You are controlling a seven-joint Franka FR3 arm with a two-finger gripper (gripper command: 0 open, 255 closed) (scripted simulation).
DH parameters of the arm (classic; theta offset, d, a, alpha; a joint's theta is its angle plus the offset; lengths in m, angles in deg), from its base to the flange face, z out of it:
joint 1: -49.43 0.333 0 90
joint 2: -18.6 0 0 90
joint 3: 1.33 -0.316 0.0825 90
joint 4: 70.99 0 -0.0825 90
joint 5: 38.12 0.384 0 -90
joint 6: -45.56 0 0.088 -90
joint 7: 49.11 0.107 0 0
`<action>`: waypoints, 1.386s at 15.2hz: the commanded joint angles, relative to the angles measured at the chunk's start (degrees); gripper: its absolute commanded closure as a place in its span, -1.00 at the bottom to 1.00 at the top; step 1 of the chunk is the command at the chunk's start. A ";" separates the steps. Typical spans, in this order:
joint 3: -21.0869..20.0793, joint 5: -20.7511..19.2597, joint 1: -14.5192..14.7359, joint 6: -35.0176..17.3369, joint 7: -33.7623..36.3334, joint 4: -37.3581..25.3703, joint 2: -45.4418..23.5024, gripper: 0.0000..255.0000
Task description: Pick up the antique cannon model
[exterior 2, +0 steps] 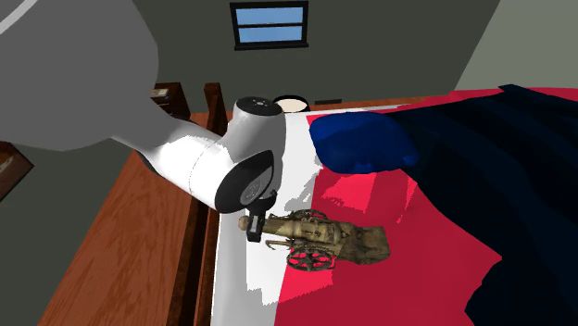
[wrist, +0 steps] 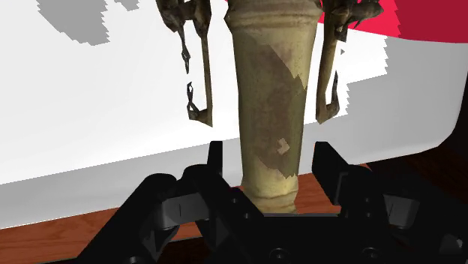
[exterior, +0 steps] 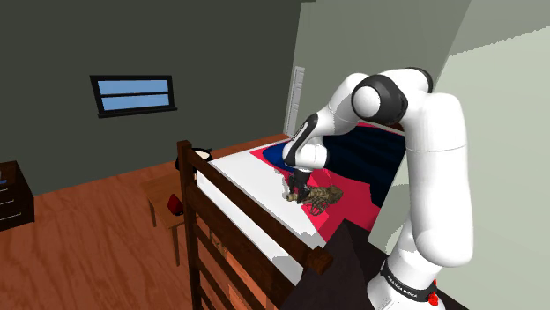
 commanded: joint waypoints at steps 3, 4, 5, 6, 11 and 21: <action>-0.15 0.21 -0.10 -0.15 -0.17 -0.01 -0.17 1.00; -0.15 0.22 -0.11 -0.15 -0.17 -0.02 -0.18 1.00; -0.15 0.22 -0.11 -0.15 -0.17 -0.03 -0.18 1.00; -0.15 0.21 -0.09 -0.16 -0.16 0.00 -0.16 1.00; 0.96 -1.33 0.71 0.87 1.05 0.22 1.26 1.00; 6.00 -9.63 4.38 6.04 7.36 1.26 8.84 1.00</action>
